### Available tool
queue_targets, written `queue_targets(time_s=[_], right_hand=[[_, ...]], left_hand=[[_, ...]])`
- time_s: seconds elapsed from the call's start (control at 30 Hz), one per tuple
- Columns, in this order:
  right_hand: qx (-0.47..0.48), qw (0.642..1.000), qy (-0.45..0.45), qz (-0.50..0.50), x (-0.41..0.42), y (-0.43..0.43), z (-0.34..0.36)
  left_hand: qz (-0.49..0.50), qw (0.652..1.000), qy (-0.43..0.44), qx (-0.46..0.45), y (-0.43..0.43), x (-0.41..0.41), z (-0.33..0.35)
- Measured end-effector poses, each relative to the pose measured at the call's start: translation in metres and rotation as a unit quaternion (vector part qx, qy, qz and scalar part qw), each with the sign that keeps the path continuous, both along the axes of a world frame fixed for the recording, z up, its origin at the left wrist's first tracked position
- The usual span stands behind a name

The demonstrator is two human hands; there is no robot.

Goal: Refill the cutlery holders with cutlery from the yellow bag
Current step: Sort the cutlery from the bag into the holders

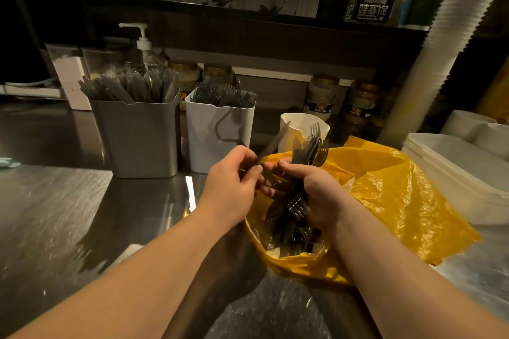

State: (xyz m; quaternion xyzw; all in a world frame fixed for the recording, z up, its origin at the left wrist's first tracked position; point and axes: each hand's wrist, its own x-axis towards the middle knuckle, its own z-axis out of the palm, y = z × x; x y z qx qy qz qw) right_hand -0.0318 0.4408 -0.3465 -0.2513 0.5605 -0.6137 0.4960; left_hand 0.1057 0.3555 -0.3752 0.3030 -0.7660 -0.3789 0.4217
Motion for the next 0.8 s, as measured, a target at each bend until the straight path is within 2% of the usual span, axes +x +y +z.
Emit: queue_targets(time_s=[0.1,0.2,0.27,0.33,0.5,0.63,0.67,0.73,0.8], right_hand=[[0.007,1.000,-0.003,0.002,0.000,0.000,0.000],[0.008,1.000,-0.019,0.008,0.001,0.000,0.002],[-0.007,0.998,-0.053,0.021,0.002,0.001,0.004],[-0.025,0.996,-0.081,0.021,0.001,0.001,0.004],[-0.024,0.997,-0.075,0.022,0.001,0.000,0.004],[-0.015,0.998,-0.052,0.044,0.000,0.001,0.004],[-0.019,0.997,-0.052,0.047,0.000,0.000,0.003],[-0.028,0.997,-0.054,0.052,0.000,-0.001,0.002],[-0.031,0.996,-0.058,0.056,0.000,0.000,0.002]], left_hand=[[-0.035,0.999,-0.012,0.008,0.005,-0.002,0.001],[-0.034,0.995,-0.085,-0.031,-0.004,0.000,-0.001],[-0.044,0.994,-0.091,-0.034,-0.008,0.002,-0.005],[-0.004,0.995,-0.080,-0.061,-0.009,0.003,-0.005],[0.127,0.982,0.044,-0.133,-0.019,0.018,0.029],[0.172,0.952,0.242,-0.076,-0.036,0.036,0.092],[0.192,0.944,0.257,-0.074,-0.043,0.039,0.105],[0.227,0.949,0.206,-0.076,-0.057,0.043,0.121],[0.243,0.965,0.078,-0.064,-0.074,0.043,0.123]])
